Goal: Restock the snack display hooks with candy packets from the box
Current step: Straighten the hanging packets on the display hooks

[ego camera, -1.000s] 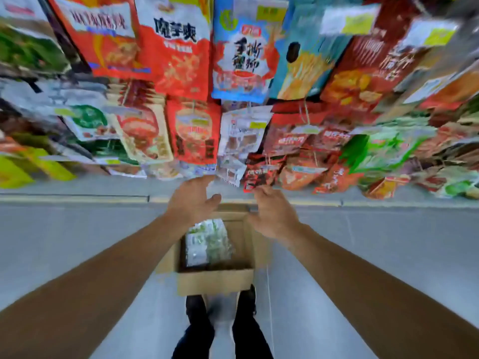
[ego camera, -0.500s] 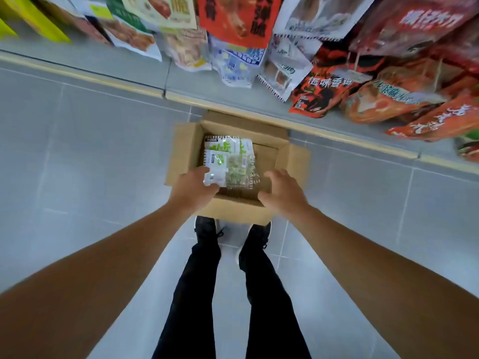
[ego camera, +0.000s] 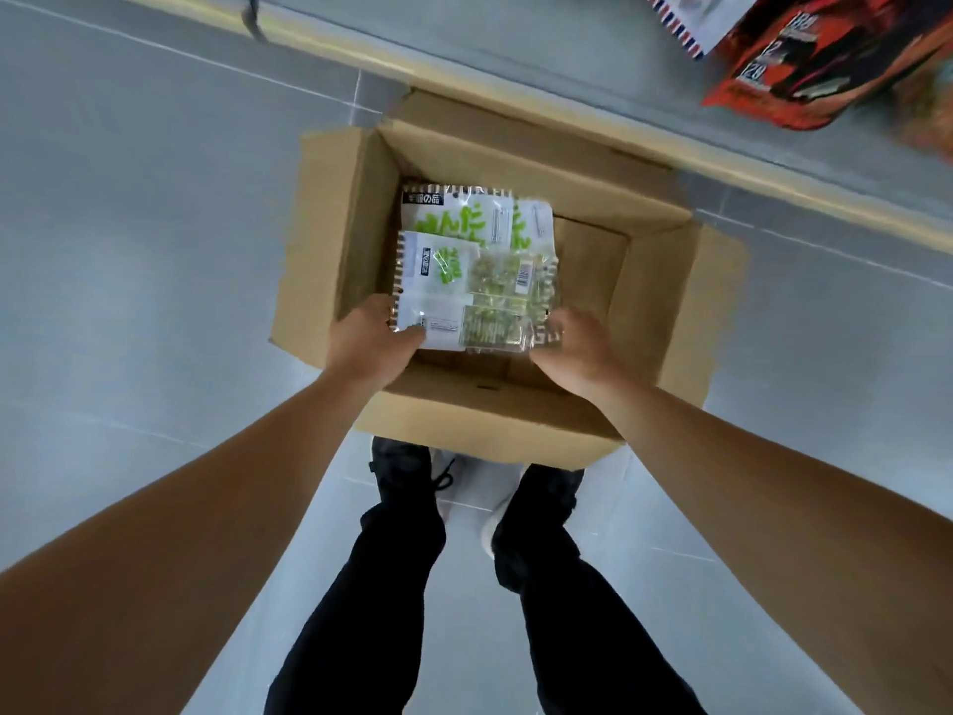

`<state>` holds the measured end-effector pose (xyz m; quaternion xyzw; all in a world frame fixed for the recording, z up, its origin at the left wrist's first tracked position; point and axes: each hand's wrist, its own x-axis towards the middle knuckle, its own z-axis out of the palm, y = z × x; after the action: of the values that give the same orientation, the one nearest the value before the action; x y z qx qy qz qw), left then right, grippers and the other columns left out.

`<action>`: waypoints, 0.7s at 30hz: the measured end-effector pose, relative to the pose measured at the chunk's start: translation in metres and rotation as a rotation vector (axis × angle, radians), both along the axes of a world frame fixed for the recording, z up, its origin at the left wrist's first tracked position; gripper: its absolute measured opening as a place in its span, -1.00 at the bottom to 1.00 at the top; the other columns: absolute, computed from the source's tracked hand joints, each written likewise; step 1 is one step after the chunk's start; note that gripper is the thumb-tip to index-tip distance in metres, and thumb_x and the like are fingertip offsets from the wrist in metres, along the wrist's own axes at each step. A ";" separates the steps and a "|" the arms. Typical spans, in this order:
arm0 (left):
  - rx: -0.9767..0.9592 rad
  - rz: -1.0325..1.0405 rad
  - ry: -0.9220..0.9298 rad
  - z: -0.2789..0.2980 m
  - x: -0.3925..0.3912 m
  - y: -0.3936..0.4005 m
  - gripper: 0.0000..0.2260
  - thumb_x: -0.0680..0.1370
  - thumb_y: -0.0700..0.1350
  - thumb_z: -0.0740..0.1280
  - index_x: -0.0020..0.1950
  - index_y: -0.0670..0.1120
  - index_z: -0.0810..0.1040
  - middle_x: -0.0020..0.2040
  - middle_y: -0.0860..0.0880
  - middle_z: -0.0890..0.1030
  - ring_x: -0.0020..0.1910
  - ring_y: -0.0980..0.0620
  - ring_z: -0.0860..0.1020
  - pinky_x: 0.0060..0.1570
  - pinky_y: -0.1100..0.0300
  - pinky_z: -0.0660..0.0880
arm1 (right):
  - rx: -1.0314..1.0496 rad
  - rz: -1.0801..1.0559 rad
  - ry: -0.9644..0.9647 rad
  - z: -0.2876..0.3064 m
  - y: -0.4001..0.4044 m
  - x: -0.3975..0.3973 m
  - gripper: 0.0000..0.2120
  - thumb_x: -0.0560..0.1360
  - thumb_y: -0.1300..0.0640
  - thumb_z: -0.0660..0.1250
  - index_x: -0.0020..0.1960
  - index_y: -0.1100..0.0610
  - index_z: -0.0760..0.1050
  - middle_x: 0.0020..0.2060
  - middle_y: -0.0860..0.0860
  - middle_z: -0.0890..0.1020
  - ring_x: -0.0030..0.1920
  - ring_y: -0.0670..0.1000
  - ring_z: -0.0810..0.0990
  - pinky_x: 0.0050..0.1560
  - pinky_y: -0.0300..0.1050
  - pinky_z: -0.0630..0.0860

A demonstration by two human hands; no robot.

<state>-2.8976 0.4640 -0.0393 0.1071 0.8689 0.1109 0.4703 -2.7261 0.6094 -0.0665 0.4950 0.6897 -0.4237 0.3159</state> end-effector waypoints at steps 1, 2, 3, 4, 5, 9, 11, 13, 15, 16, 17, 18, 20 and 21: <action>-0.010 0.014 -0.010 -0.019 -0.002 0.001 -0.59 0.54 -0.03 0.34 0.37 -0.06 0.43 0.26 -0.07 0.58 0.23 -0.13 0.51 -0.02 0.21 0.34 | -0.018 -0.046 -0.013 -0.017 0.000 0.000 -0.46 0.51 0.09 0.36 0.45 0.15 0.34 0.38 0.11 0.42 0.34 0.13 0.44 0.09 -0.18 0.34; -0.023 0.036 -0.024 -0.044 -0.003 0.003 -0.53 0.54 -0.01 0.35 0.43 -0.06 0.38 0.29 -0.07 0.56 0.27 -0.13 0.49 0.01 0.19 0.33 | -0.037 -0.089 -0.029 -0.041 0.000 0.000 -0.42 0.51 0.08 0.36 0.49 0.13 0.28 0.40 0.11 0.41 0.35 0.14 0.43 0.10 -0.16 0.34; -0.038 0.065 -0.043 -0.063 -0.004 0.003 -0.48 0.53 0.02 0.36 0.45 -0.06 0.35 0.31 -0.08 0.54 0.27 -0.14 0.49 0.02 0.18 0.35 | -0.061 -0.115 -0.049 -0.057 0.000 0.001 -0.37 0.52 0.07 0.35 0.52 0.11 0.21 0.43 0.10 0.37 0.38 0.15 0.40 0.14 -0.12 0.34; -0.050 0.094 -0.066 -0.080 -0.005 0.004 -0.45 0.51 0.04 0.37 0.46 -0.06 0.33 0.29 -0.09 0.54 0.24 -0.15 0.51 0.03 0.17 0.38 | -0.089 -0.131 -0.066 -0.072 0.000 0.002 -0.32 0.52 0.06 0.35 0.56 0.08 0.14 0.46 0.09 0.33 0.41 0.15 0.37 0.20 -0.08 0.35; -0.057 0.126 -0.080 -0.095 -0.004 0.006 -0.44 0.48 0.05 0.38 0.44 -0.05 0.34 0.27 -0.10 0.55 0.21 -0.15 0.52 0.05 0.13 0.43 | -0.111 -0.157 -0.081 -0.085 0.000 0.003 -0.28 0.52 0.05 0.35 0.57 0.06 0.09 0.47 0.08 0.32 0.40 0.15 0.39 0.23 -0.04 0.37; -0.065 0.278 -0.083 -0.140 -0.001 0.008 -0.43 0.42 -0.01 0.42 0.40 -0.01 0.34 0.23 -0.04 0.56 0.20 -0.14 0.52 0.17 0.06 0.48 | -0.139 -0.375 -0.088 -0.134 0.000 0.005 -0.34 0.49 0.04 0.40 0.50 0.03 0.20 0.22 0.04 0.51 0.03 0.02 0.56 0.07 0.01 0.53; -0.061 0.341 -0.042 -0.152 0.002 0.005 -0.48 0.42 -0.05 0.42 0.35 0.00 0.39 0.20 -0.02 0.56 0.18 -0.10 0.52 0.10 0.13 0.46 | -0.143 -0.474 -0.100 -0.146 0.000 0.005 -0.40 0.48 0.01 0.43 0.43 0.05 0.27 0.15 0.03 0.54 -0.01 0.02 0.55 0.02 -0.01 0.53; -0.041 0.399 0.007 -0.154 0.005 0.001 -0.59 0.44 -0.09 0.42 0.27 -0.02 0.46 0.12 0.00 0.58 0.08 -0.05 0.54 0.00 0.16 0.47 | -0.126 -0.550 -0.096 -0.150 0.003 0.009 -0.61 0.47 0.03 0.45 0.23 0.11 0.43 0.03 0.06 0.58 -0.09 -0.01 0.55 -0.10 -0.07 0.52; 0.001 0.471 -0.015 -0.150 0.008 -0.005 -0.70 0.44 -0.13 0.41 0.17 -0.02 0.54 0.04 0.03 0.61 -0.04 0.01 0.56 -0.11 0.20 0.50 | -0.146 -0.623 -0.083 -0.144 0.005 0.014 -0.87 0.50 0.09 0.43 -0.05 0.09 0.50 -0.06 0.06 0.61 -0.14 -0.02 0.56 -0.18 -0.13 0.50; 0.023 0.507 -0.057 -0.146 0.010 -0.008 -0.75 0.45 -0.16 0.42 0.11 -0.02 0.58 0.01 0.03 0.63 -0.08 0.02 0.59 -0.13 0.20 0.53 | -0.174 -0.663 -0.076 -0.138 0.006 0.019 -0.91 0.51 0.13 0.41 -0.11 0.09 0.51 -0.10 0.05 0.62 -0.18 -0.01 0.58 -0.26 -0.17 0.47; 0.037 0.540 -0.111 -0.138 0.010 -0.010 -0.79 0.44 -0.20 0.44 0.05 -0.02 0.60 -0.01 0.02 0.65 -0.09 0.02 0.61 -0.10 0.16 0.58 | -0.212 -0.718 -0.057 -0.133 0.007 0.023 -0.94 0.52 0.18 0.39 -0.11 0.11 0.53 -0.13 0.06 0.64 -0.22 0.01 0.57 -0.32 -0.19 0.41; 0.055 0.571 -0.163 -0.132 0.010 -0.013 -0.79 0.43 -0.22 0.45 0.03 -0.02 0.61 -0.02 0.00 0.67 -0.08 -0.02 0.64 -0.04 0.07 0.61 | -0.254 -0.773 -0.030 -0.125 0.009 0.027 -0.97 0.53 0.24 0.37 -0.09 0.16 0.54 -0.16 0.09 0.64 -0.27 0.03 0.54 -0.36 -0.18 0.37; 0.096 0.611 -0.233 -0.113 0.008 -0.014 -0.72 0.39 -0.24 0.47 0.06 -0.05 0.59 -0.02 -0.04 0.67 -0.03 -0.09 0.66 0.05 -0.05 0.60 | -0.312 -0.862 0.030 -0.103 0.011 0.030 -0.92 0.54 0.34 0.31 -0.11 0.21 0.53 -0.26 0.08 0.57 -0.34 0.01 0.47 -0.37 -0.15 0.41; 0.116 0.614 -0.245 -0.102 0.008 -0.014 -0.71 0.39 -0.25 0.48 0.07 -0.06 0.57 -0.04 -0.03 0.65 -0.01 -0.11 0.65 0.05 -0.02 0.57 | -0.321 -0.874 0.054 -0.090 0.012 0.031 -0.88 0.54 0.36 0.29 -0.13 0.21 0.51 -0.31 0.06 0.51 -0.36 -0.01 0.44 -0.33 -0.13 0.44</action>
<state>-2.8897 0.4504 -0.1411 -0.1471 0.7898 0.3086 0.5092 -2.6949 0.6214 -0.1561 0.6728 0.3502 -0.6312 0.1622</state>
